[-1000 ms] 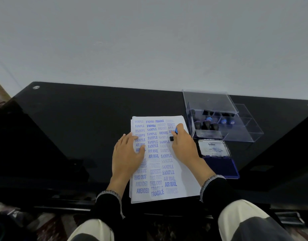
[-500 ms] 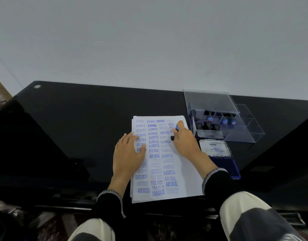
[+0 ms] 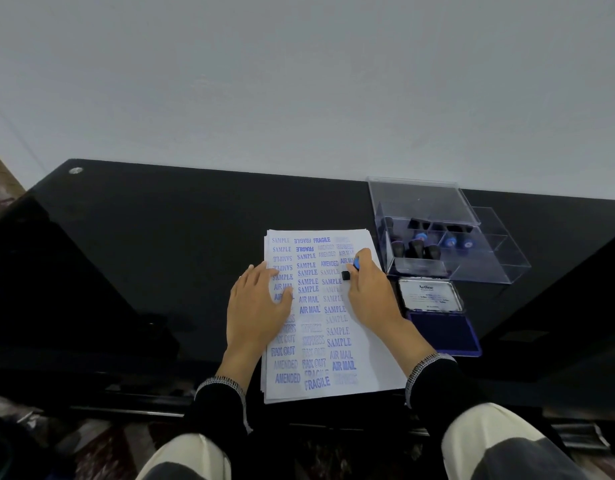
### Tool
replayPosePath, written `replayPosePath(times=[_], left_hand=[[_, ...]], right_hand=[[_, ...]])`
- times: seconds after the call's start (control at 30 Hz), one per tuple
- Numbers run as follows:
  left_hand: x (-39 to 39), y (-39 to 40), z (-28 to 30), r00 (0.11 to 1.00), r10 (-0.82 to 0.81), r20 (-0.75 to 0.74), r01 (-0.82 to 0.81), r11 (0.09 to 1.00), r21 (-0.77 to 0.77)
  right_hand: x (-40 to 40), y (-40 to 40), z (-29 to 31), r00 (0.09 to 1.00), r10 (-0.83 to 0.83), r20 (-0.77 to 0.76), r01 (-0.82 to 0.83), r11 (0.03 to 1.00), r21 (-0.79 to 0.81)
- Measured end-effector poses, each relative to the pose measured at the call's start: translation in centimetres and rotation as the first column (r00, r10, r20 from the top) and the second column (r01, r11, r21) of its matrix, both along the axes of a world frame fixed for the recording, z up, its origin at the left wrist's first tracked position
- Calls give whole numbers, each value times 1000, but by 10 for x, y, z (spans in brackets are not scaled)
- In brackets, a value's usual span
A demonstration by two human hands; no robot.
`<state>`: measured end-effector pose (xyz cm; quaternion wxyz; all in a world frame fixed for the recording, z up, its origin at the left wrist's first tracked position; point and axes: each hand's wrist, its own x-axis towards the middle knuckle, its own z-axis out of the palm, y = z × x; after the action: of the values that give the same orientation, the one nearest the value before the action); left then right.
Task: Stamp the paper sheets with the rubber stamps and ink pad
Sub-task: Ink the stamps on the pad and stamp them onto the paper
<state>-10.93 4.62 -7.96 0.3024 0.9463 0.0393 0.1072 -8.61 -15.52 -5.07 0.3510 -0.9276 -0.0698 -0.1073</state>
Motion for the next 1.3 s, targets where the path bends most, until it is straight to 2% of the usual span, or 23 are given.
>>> replayPosePath(times=[0.27,0.57,0.8,1.03,1.3], left_hand=[[1,1,-2,1000,-3,-1,3,1000,9],[1,1,-3,1000,-8,15,7,1000,17],[2,1,-4,1000,-11,10,11,1000,21],[2,1,-4,1000,-10,17,10,1000,26],[2,2,-5,1000,-7,12,7,1000,20]], right_hand=[[22,-5,9,994,15,-108,-27,993,-111],[15,-3,4,999,2,-49,-4,999,-37],[14,-2,5,999,5,-50,-15,983,-185],[14,-3,3,997,0,-72,-2,999,-33],[14,-2,4,998,-3,-66,-12,975,-223]])
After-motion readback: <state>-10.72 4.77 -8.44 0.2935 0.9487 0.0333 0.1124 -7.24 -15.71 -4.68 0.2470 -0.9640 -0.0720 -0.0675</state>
